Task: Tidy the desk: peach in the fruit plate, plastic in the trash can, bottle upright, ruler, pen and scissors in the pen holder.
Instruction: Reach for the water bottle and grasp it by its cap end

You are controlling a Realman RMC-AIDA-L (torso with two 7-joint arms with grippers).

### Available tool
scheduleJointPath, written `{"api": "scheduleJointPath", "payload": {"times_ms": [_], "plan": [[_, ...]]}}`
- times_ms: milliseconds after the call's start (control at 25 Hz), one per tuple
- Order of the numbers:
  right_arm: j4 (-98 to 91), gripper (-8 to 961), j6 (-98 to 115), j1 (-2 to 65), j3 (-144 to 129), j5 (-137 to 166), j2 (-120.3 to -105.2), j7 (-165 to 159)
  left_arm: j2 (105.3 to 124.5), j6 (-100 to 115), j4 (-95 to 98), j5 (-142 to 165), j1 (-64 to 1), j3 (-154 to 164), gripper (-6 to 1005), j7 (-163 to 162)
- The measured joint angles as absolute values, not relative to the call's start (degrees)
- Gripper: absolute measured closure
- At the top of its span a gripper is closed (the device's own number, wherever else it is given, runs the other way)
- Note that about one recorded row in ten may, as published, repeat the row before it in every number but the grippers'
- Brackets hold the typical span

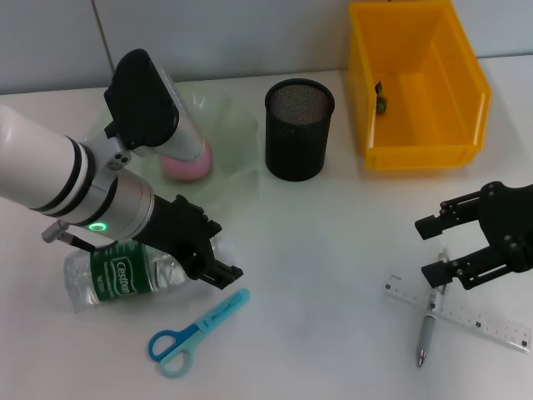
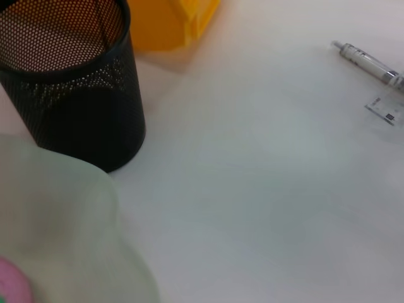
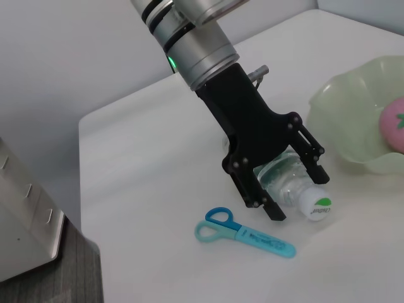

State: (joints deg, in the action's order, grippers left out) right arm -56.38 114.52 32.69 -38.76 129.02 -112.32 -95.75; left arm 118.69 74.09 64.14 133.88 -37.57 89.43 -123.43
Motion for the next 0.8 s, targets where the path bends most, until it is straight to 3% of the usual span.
{"api": "scheduleJointPath", "payload": {"times_ms": [800], "plan": [[-57.0, 194, 114.4, 32.9, -38.8, 128.9, -112.32, -96.0, 118.58, 74.0, 69.2, 134.1, -34.6, 92.9, 256, -121.5]]}}
